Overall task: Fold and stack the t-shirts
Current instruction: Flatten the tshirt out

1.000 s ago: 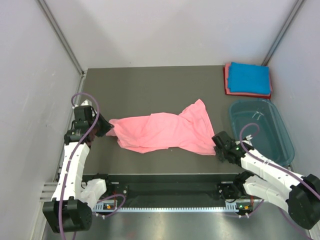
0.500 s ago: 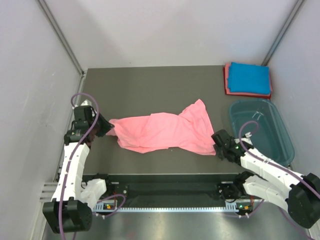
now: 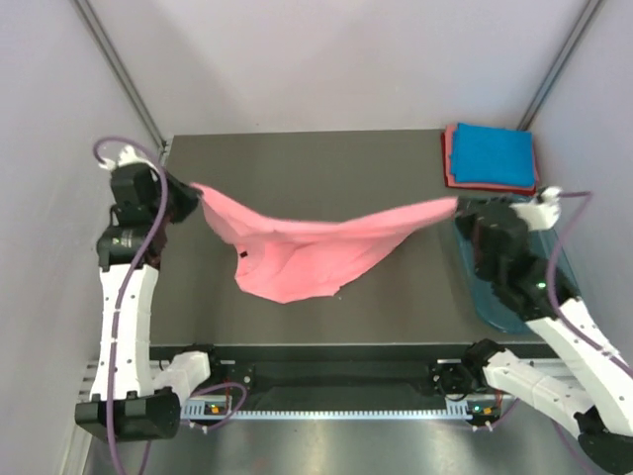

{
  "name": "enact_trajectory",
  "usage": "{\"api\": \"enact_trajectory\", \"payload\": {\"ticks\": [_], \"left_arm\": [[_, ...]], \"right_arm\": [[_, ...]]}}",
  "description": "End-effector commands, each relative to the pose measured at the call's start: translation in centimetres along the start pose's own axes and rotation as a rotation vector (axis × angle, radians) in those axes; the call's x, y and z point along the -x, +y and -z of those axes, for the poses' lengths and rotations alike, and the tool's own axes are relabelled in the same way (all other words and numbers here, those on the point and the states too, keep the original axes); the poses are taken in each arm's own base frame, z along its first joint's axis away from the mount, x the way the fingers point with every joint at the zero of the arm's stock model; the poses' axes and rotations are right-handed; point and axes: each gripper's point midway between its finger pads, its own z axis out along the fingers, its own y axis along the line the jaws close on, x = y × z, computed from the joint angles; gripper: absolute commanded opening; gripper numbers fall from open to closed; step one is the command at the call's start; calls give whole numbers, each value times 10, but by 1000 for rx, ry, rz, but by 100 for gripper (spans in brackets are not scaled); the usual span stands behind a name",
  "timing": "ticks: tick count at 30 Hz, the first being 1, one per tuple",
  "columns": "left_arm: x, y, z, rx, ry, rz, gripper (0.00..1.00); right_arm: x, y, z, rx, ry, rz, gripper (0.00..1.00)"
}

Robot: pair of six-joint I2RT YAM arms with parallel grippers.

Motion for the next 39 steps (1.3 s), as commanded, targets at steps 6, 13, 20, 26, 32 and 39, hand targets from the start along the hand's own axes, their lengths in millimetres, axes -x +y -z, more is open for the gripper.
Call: {"api": "enact_trajectory", "payload": {"ticks": [6, 13, 20, 26, 32, 39], "left_arm": [[122, -103, 113, -220, -337, -6, 0], [130, -127, 224, -335, -452, -29, 0], [138, -131, 245, -356, -511, 7, 0], [146, -130, 151, -280, -423, -36, 0], [175, -130, 145, -212, -503, -24, 0], [132, -95, 116, -120, -366, -67, 0]], "right_arm": [[126, 114, 60, 266, -256, 284, 0], [102, 112, 121, 493, 26, 247, 0], [121, 117, 140, 536, 3, 142, 0], [69, 166, 67, 493, 26, 469, 0], [89, 245, 54, 622, -30, 437, 0], [28, 128, 21, 381, 233, 595, 0]]}}
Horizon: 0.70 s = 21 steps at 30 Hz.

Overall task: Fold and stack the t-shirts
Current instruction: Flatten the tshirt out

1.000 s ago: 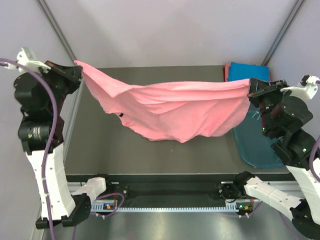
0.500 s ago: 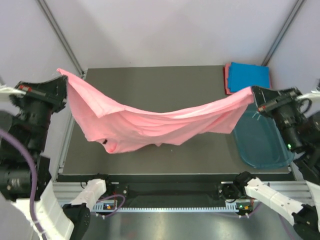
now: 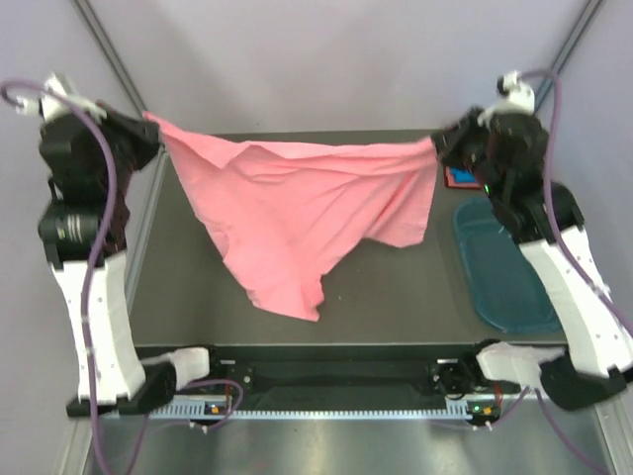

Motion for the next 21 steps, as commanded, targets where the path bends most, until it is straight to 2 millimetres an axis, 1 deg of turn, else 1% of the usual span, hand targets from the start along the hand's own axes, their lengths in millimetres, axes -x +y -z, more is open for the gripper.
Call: {"api": "enact_trajectory", "payload": {"ticks": [1, 2, 3, 4, 5, 6, 8, 9, 10, 11, 12, 14, 15, 16, 17, 18, 19, 21], "left_arm": [[-27, 18, 46, -52, -15, -5, 0], [-48, 30, 46, -45, 18, 3, 0], [-101, 66, 28, 29, 130, 6, 0], [-117, 73, 29, 15, 150, 15, 0], [-133, 85, 36, 28, 166, 20, 0], [-174, 111, 29, 74, 265, 14, 0], [-208, 129, 30, 89, 347, 6, 0], [-236, 148, 29, 126, 411, 8, 0], [-248, 154, 29, 134, 433, 17, 0], [-256, 156, 28, 125, 452, 25, 0], [-271, 165, 29, 139, 486, 30, 0], [-280, 174, 31, 164, 507, 20, 0], [-284, 180, 32, 183, 515, 12, 0], [-287, 185, 32, 200, 521, 5, 0], [-286, 184, 32, 196, 518, 2, 0], [-283, 182, 32, 192, 515, 2, 0], [-282, 180, 31, 189, 512, 7, 0], [-282, 179, 30, 184, 509, 11, 0]], "right_arm": [[-73, -40, 40, -2, 166, 46, 0], [-88, -51, 54, 4, 165, 36, 0], [-152, -84, 48, -65, 289, 38, 0], [-175, -97, 50, -84, 323, 31, 0], [-214, -114, 52, -103, 383, 11, 0], [-232, -123, 53, -115, 416, 5, 0], [-264, -131, 52, -114, 481, -14, 0], [-288, -141, 51, -128, 522, -25, 1], [-298, -145, 51, -142, 545, -30, 3], [-311, -152, 51, -168, 585, -28, 4], [-319, -159, 51, -193, 607, -28, 5], [-334, -171, 55, -258, 654, -27, 9], [-337, -175, 56, -276, 663, -27, 11], [-341, -180, 59, -304, 680, -28, 14], [-342, -185, 61, -342, 676, -46, 21], [-343, -187, 63, -369, 678, -60, 23], [-345, -192, 69, -404, 695, -67, 25], [-345, -189, 75, -442, 694, -144, 31]]}}
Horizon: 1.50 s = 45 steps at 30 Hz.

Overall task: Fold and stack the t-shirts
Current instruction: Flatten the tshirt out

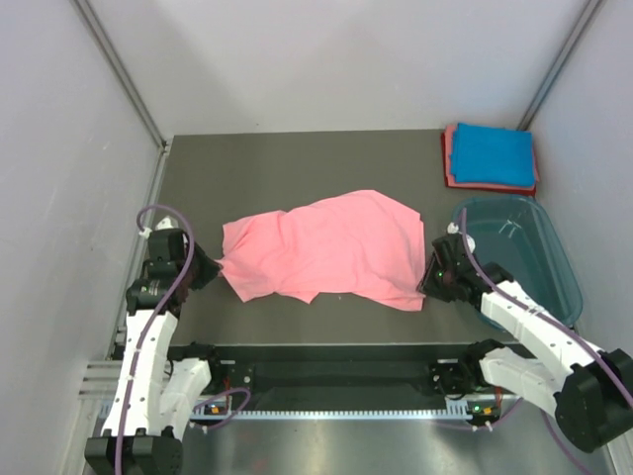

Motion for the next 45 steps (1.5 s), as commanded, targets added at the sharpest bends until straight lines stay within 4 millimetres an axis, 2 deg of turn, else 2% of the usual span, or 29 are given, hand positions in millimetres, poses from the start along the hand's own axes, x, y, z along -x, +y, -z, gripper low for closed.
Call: {"api": "enact_trajectory", "payload": {"ticks": [1, 2, 4, 8, 11, 19, 24, 30, 40, 43, 44, 45], "left_arm": [[20, -20, 5, -77, -69, -11, 0], [19, -20, 4, -78, -65, -10, 0], [17, -21, 2, -83, -54, -5, 0], [26, -25, 4, -86, -79, -6, 0], [39, -31, 12, -87, -115, -21, 0], [41, -34, 16, -105, -126, -26, 0], [40, -36, 15, -114, -121, -29, 0], [40, -36, 13, -115, -120, -33, 0], [39, -37, 11, -126, -116, -34, 0], [40, -38, 10, -126, -118, -31, 0], [42, -40, 12, -131, -125, -31, 0], [47, -40, 13, -125, -139, -28, 0]], "right_arm": [[5, 3, 9, -17, -14, -150, 34], [-3, 4, 12, -9, 16, -205, 39], [-8, 6, 14, 3, 29, -255, 40], [-14, 0, 10, 4, -8, -352, 36], [-13, -3, 9, -1, -35, -417, 34], [-14, -8, 11, -22, -62, -688, 36], [-15, -8, 4, -48, -52, -755, 37], [-23, 1, -6, -45, 2, -806, 36], [-20, 3, -14, -47, -16, -863, 36], [-14, 7, -17, -18, -39, -879, 29], [-10, 9, -16, -2, -56, -878, 8], [-3, 11, -14, 15, -80, -875, 0]]}}
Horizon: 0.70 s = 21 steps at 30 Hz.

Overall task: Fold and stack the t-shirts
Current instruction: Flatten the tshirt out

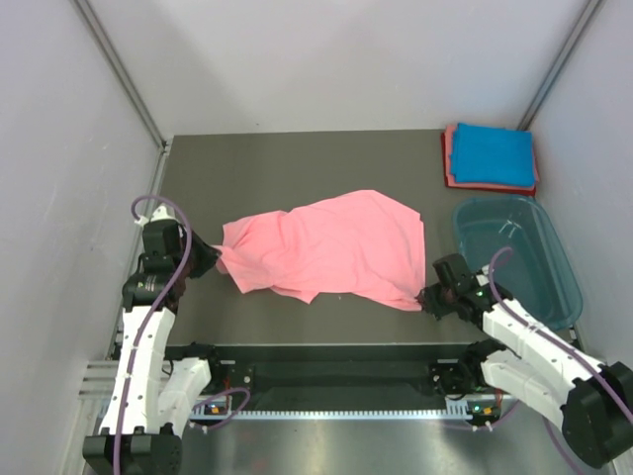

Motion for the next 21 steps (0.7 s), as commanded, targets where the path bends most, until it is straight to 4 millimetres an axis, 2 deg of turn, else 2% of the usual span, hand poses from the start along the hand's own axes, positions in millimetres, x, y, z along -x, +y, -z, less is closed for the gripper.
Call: {"api": "enact_trajectory", "payload": {"ticks": [1, 2, 3, 4, 5, 7, 8, 9, 10, 11, 13, 14, 15, 18, 19, 20, 21], "left_arm": [[26, -17, 5, -45, -83, -12, 0], [42, -27, 16, -58, -129, -13, 0], [55, -28, 20, -34, -163, -7, 0], [67, -37, 29, -50, -196, -5, 0], [95, -53, 50, -73, -289, 2, 0], [124, -67, 69, -81, -371, 27, 0], [149, -88, 99, -134, -446, 33, 0], [159, -96, 107, -145, -466, 50, 0], [167, -102, 119, -158, -490, 58, 0], [183, -117, 147, -206, -551, 68, 0], [194, -126, 169, -232, -589, 85, 0], [200, -132, 191, -253, -620, 86, 0], [202, -135, 198, -259, -625, 88, 0], [201, -146, 230, -319, -640, 71, 0], [198, -151, 246, -358, -645, 67, 0], [196, -154, 257, -384, -654, 61, 0], [195, -157, 266, -409, -659, 61, 0]], "right_arm": [[15, 51, 17, 192, -85, 7, 0], [22, 67, 28, 253, -118, 35, 0], [29, 83, 43, 308, -153, 71, 0], [46, 117, 82, 422, -249, 155, 0], [55, 134, 104, 483, -302, 203, 0], [72, 161, 149, 582, -428, 362, 0], [80, 181, 186, 659, -476, 368, 0], [84, 189, 201, 683, -507, 391, 0], [88, 202, 225, 714, -549, 468, 0], [88, 207, 233, 715, -560, 503, 0], [89, 204, 239, 668, -563, 605, 0], [91, 204, 249, 677, -577, 611, 0], [94, 197, 250, 661, -581, 608, 0], [101, 185, 285, 750, -626, 565, 0], [102, 182, 313, 822, -640, 557, 0], [102, 182, 327, 857, -646, 559, 0], [99, 180, 355, 945, -652, 581, 0]]}}
